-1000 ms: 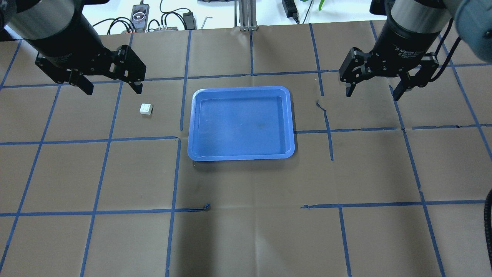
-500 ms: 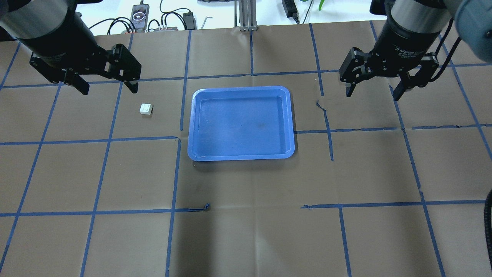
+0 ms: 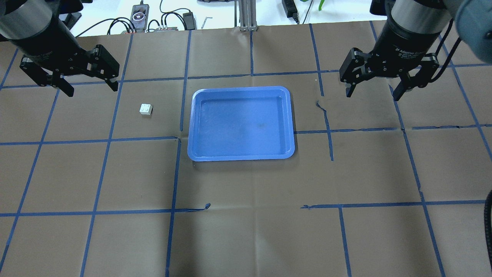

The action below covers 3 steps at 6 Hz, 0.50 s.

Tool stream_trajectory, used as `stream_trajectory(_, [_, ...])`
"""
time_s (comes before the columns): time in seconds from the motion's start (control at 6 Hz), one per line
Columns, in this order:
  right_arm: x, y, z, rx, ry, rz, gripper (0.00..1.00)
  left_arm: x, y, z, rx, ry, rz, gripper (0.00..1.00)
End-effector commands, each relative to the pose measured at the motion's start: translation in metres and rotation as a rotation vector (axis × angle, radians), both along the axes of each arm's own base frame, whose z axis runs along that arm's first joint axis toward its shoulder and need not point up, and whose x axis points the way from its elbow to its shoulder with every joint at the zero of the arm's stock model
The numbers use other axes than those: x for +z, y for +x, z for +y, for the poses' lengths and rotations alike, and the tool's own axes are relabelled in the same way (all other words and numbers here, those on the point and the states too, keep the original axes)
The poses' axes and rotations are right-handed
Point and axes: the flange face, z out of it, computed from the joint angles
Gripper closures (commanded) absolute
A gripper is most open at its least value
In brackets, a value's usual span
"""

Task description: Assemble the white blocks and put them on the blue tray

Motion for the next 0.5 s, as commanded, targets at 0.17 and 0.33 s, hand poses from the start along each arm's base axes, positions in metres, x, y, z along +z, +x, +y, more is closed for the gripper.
stream_trajectory(0.17, [0.000,0.000,0.000,0.000,0.000,0.000,0.00,-0.121,0.045,-0.087,-0.117,0.014,0.004,0.00])
stream_trajectory(0.33, [-0.001,0.000,0.000,0.003,0.003,0.001,0.00,-0.168,0.049,-0.108,-0.117,0.008,0.004,0.00])
